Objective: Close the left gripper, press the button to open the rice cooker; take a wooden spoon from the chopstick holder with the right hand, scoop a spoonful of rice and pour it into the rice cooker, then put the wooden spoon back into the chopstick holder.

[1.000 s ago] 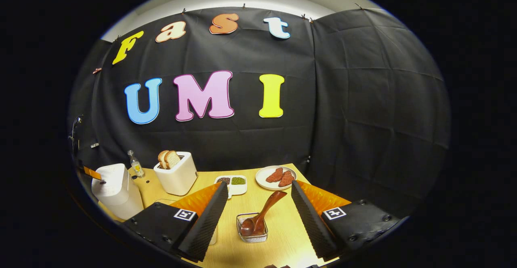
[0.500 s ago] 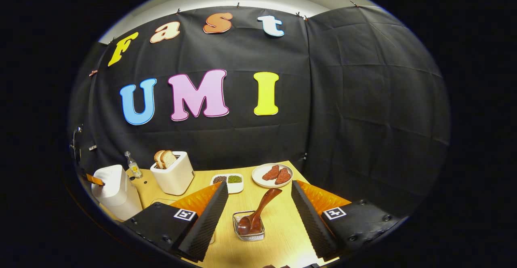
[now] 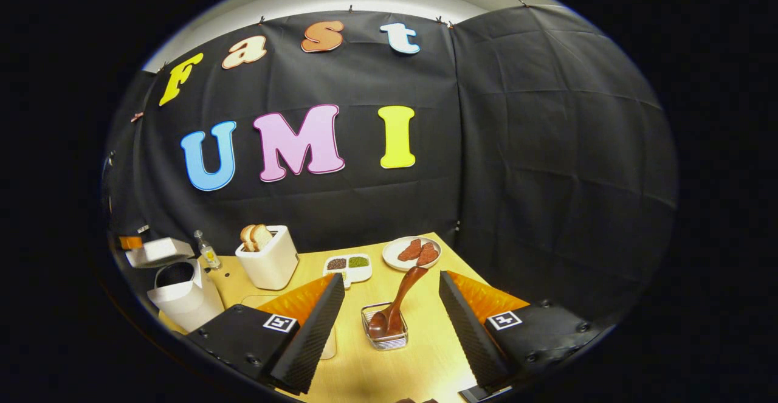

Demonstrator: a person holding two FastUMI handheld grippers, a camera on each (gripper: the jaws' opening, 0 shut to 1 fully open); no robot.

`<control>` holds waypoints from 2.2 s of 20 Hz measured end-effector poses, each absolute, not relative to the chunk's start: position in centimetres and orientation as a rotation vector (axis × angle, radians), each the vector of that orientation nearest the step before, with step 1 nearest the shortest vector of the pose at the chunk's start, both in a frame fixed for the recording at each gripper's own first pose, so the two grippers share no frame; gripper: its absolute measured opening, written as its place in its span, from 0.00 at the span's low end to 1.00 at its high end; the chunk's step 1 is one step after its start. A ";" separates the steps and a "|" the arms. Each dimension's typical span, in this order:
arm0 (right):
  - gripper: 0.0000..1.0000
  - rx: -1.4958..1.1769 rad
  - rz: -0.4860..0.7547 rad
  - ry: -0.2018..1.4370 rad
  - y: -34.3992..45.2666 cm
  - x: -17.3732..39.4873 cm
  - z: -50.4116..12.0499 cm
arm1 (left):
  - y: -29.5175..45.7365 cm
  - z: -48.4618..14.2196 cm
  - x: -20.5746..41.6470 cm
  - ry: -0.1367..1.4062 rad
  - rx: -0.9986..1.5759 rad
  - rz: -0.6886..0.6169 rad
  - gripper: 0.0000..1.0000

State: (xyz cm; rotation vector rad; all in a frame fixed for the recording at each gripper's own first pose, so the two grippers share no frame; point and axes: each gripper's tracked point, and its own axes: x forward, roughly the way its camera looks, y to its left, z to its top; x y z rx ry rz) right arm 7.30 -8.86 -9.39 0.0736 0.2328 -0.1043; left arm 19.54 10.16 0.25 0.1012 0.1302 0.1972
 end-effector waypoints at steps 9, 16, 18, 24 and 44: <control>0.98 0.116 -0.107 0.295 -9.6 9.6 -11.9 | 7.4 -0.6 10.1 0.120 -0.007 0.159 0.09; 0.99 0.175 -0.022 0.472 -9.6 14.5 -18.7 | 3.6 -1.1 9.1 0.088 -0.045 0.225 0.75; 0.99 0.178 -0.003 0.512 -9.9 15.9 -20.3 | 2.6 -1.9 9.1 0.102 -0.059 0.245 0.96; 0.98 0.266 0.046 0.648 -10.1 19.0 -25.9 | -0.2 -5.6 8.5 0.185 -0.048 0.312 0.96; 0.14 0.366 0.117 0.616 -8.7 22.2 -23.8 | -5.3 -12.2 5.9 0.306 -0.039 0.288 0.96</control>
